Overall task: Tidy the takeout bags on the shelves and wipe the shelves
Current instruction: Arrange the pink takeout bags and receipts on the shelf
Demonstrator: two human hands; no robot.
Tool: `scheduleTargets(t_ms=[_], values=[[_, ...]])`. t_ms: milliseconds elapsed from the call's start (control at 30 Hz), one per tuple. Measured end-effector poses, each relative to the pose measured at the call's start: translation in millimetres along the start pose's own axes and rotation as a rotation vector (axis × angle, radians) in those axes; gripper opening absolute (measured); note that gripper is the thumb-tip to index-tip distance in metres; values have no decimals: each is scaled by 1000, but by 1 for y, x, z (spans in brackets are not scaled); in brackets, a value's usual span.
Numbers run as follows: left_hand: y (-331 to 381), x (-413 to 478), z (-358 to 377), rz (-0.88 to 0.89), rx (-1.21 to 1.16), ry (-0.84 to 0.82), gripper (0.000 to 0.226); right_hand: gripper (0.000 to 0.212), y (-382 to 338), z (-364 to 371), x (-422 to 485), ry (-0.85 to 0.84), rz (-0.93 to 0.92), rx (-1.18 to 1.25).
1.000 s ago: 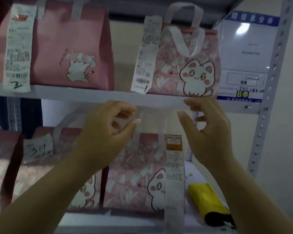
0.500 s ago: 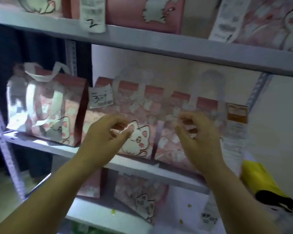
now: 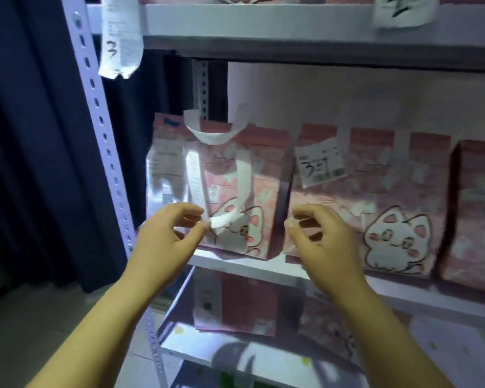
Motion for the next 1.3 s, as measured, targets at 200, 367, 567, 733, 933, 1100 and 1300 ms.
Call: scheduleTargets(t_ms=[200,367,567,733,933,1100,1300], values=[[-62,22,-51,10,58,88,36,44,-6,49,-8,28,123,-82],[-98,33,-47,-109,58,-33,57,64,-7,66,-10,-11,197,-197],[-106,37,-28,-140,-55,-241,44,71,0,80,-8,-111,296,-200],[-103,39,-32,-130,-136,-241,47,69,2,81,-6,-111,314,-184],[-104,36,-43,-122,-160,-131,39,62,-4,71,-6,-45,291,-164],[-88,29,-61,-55,-158,26,31,44,-12,45,-9,92,242,-64],[-43,17,-48,38,-197,23,23,26,-3,2,-22,205,233,-18]])
Point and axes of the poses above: each hand's wrist, its own x-axis towards the middle knuckle, its own z-axis out of the palm, y = z × x, the point moved 9 cm from there along x, towards the middle knuckle, and after that the axes turned 2 degrees about -z, right-handed, at the moved point
